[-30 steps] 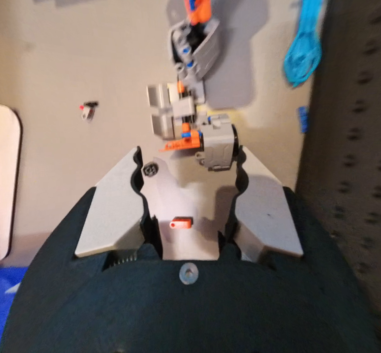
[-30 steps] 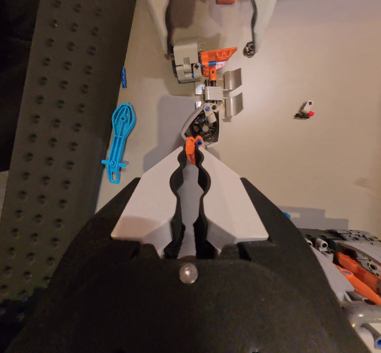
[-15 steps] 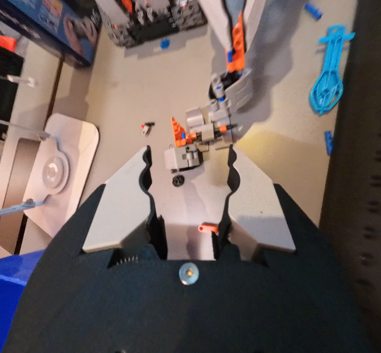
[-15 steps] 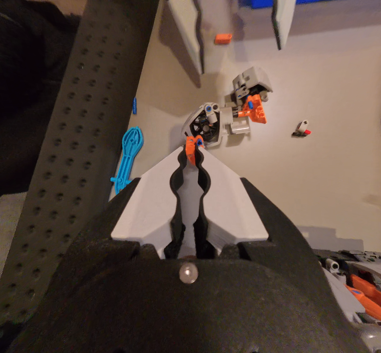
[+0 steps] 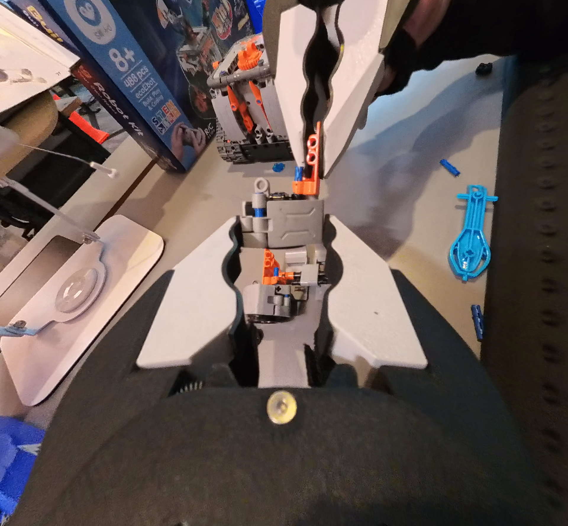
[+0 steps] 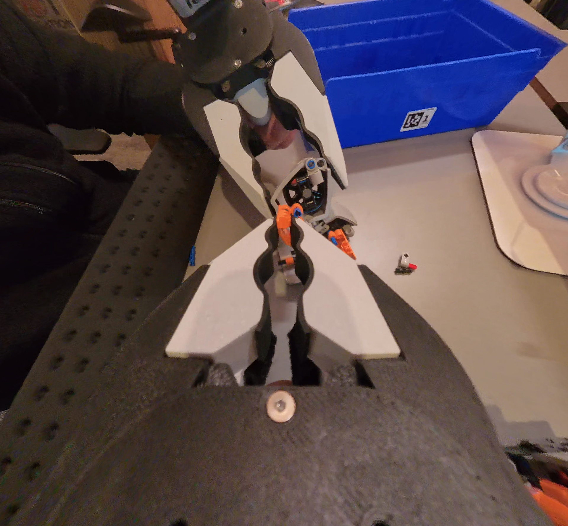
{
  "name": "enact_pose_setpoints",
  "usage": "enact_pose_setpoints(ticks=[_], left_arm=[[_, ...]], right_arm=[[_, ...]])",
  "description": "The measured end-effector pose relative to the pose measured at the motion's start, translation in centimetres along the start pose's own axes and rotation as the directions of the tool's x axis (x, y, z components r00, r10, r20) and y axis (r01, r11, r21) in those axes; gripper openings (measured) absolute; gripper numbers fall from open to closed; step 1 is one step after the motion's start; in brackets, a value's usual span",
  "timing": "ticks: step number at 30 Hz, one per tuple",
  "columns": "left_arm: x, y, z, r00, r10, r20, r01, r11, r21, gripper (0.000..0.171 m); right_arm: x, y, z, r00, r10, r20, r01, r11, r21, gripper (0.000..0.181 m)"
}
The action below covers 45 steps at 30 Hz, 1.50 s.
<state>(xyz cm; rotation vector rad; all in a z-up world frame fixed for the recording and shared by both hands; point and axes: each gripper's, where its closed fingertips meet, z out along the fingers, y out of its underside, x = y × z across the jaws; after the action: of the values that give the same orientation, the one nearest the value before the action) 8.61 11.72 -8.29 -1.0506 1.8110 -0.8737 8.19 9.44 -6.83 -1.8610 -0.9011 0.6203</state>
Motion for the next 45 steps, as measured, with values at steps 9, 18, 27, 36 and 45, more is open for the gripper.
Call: enact_pose_setpoints(ticks=[9,18,27,36,45], left_arm=[[0.4,-0.5,-1.0,0.995,-0.042,-0.092,0.045,0.999,0.028,0.050],[3.7,4.4,-1.6,0.959,-0.114,-0.259,0.039,0.960,-0.278,0.050],[4.4,8.1,-1.9,0.979,-0.071,-0.190,-0.024,0.889,-0.458,0.050],[4.9,8.5,-1.1,0.981,-0.066,-0.180,-0.024,0.890,-0.456,0.050],[5.5,8.9,-0.7,0.976,-0.060,-0.208,-0.034,0.906,-0.422,0.049]], right_arm=[[-0.8,-0.7,0.2,0.996,-0.089,0.006,0.089,0.995,0.048,0.004],[-2.1,1.8,1.4,0.989,-0.131,0.064,0.138,0.984,-0.112,0.001],[-2.6,5.1,3.5,0.983,-0.172,0.070,0.184,0.944,-0.275,0.016],[-2.7,8.5,6.1,0.960,-0.275,0.052,0.272,0.868,-0.416,0.014],[-2.8,8.5,6.3,0.957,-0.286,0.048,0.280,0.868,-0.410,0.005]])
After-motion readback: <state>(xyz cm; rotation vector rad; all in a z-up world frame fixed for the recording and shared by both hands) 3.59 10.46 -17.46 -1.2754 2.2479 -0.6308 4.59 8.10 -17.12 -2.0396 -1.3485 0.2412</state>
